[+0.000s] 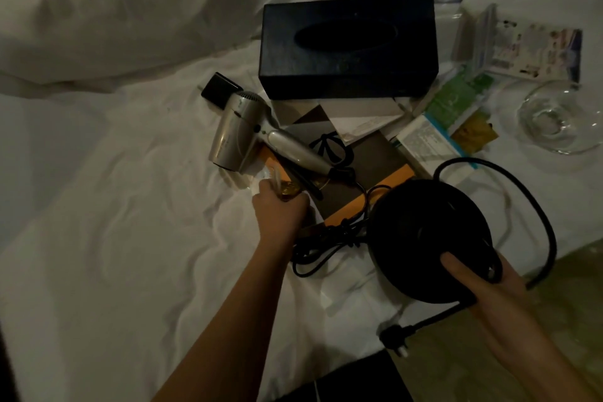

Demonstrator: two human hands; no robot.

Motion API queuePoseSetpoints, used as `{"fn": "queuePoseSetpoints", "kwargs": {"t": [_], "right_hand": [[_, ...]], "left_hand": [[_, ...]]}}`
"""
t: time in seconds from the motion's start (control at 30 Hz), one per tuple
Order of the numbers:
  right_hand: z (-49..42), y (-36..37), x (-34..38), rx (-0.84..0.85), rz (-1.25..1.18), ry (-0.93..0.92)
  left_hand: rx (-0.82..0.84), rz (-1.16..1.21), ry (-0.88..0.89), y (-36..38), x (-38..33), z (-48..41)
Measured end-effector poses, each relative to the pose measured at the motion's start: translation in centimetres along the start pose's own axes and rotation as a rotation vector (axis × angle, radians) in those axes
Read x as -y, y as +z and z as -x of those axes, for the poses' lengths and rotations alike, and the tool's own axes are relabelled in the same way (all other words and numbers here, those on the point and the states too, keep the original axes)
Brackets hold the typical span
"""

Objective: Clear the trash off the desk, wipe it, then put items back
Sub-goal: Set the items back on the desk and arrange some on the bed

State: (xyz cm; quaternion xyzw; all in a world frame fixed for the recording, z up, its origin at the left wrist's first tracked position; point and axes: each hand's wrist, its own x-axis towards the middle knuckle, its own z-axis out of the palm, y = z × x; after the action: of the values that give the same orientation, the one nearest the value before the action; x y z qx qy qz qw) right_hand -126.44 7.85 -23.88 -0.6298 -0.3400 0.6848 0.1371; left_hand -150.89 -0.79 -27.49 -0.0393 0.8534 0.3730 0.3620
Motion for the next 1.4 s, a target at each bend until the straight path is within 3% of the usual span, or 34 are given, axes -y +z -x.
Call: {"fn": "queuePoseSetpoints", "kwargs": {"t": [0.1, 0.4, 0.5, 0.83, 1.0, 1.17, 1.4], "right_hand": [[-0.2, 0.5, 0.2, 0.023, -0.006, -0.013], [-1.1, 1.3, 0.3, -0.004, 0.041, 0.012], [-1.2, 1.8, 0.6, 0.021, 0.057, 0.011], [-1.0, 2.9, 0.1, 0.071, 0.055, -0.032], [-0.1, 4.2, 0.1, 0.069, 0.034, -0.072], [1.3, 5.5, -0.5, 0.068, 0.003, -0.097], [5.1, 7.4, -0.1, 0.051, -0.032, -0.179]], "left_hand": [[-0.037, 0.023, -0.044, 0.3, 0.0, -0.4], [-0.154, -0.300, 0.017, 1.6, -0.5, -0.5], [-0.182, -0.273, -0.045, 1.2, -0.5, -1.0], [0.054, 0.017, -0.046, -2.5, 0.4, -1.6], [0.089, 0.051, 0.020, -2.7, 0.4, -0.2], [0.017, 0.055, 0.146, -5.6, -0.1, 1.2], [0.143, -0.043, 0.191, -9.0, -1.8, 4.7]]}}
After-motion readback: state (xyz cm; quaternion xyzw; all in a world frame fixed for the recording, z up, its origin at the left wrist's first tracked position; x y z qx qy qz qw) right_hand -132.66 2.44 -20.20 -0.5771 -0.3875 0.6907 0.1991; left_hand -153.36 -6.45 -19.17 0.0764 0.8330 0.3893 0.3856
